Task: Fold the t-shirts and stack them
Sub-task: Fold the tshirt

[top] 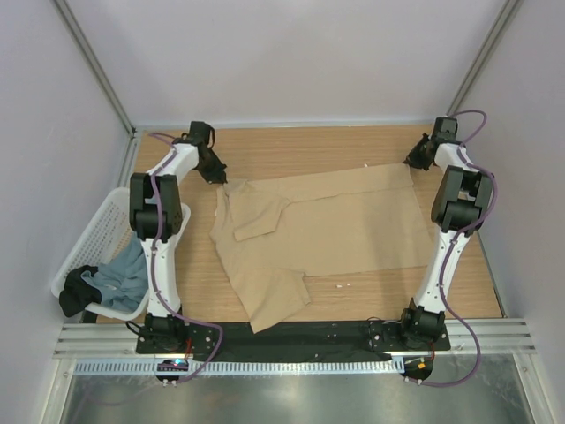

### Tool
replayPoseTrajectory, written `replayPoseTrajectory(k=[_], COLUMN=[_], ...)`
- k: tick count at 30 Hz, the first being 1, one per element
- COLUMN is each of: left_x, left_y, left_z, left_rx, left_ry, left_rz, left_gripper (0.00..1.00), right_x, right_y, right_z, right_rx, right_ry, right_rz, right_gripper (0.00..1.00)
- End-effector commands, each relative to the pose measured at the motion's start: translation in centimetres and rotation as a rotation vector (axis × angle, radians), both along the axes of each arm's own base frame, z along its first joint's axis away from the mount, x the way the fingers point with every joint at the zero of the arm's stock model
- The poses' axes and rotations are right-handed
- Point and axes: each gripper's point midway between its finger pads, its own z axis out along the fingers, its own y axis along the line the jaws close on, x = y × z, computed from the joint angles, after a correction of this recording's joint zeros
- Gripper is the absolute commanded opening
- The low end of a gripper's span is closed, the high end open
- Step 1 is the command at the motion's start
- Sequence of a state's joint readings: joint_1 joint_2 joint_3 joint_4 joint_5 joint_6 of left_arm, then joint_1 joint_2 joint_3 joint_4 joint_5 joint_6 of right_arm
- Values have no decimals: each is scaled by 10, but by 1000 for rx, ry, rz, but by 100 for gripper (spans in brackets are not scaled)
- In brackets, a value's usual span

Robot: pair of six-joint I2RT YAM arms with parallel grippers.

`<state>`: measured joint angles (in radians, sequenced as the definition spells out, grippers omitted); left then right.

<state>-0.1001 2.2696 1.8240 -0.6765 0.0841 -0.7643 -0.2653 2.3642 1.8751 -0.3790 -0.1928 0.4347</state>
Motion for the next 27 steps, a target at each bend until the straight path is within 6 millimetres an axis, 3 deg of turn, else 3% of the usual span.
replayPoseTrajectory(k=[1,3,6,9,14,15,17,19,20,22,25,27], left_x=[26,31,40,47,44,49,49,46,46,37,24,12], left_y=[3,3,3,10,14,14,16,21,22,30,29,22], left_z=[47,51,57,65,82,90,94,96,101,107,120,113], left_rx=[-50,-53,-56,-26,-15,-17,-6,15,25,82,89,62], left_ry=[-170,-197,-238,-279,-341,-389,-405,-391,-395,-372,-377,-334], left_rz=[54,60,68,94,100,97,87,81,74,65,27,-14], left_gripper=[0,0,0,0,0,5,27,36,50,61,54,51], right_x=[-1,-6,-2,-1,-4,-5,-4,-1,-4,-8,-19,-28], right_y=[-40,-57,-59,-60,-64,-65,-64,-65,-64,-67,-74,-77], right_z=[42,44,53,47,45,45,45,49,49,54,70,79], right_rx=[-159,-209,-211,-213,-226,-231,-226,-229,-235,-252,-298,-324], right_ry=[-68,-65,-104,-84,-65,-61,-58,-61,-46,-13,34,57], right_rz=[-139,-192,-188,-189,-214,-215,-199,-194,-184,-177,-188,-207], right_gripper=[1,1,1,1,1,1,1,1,2,19,42,54])
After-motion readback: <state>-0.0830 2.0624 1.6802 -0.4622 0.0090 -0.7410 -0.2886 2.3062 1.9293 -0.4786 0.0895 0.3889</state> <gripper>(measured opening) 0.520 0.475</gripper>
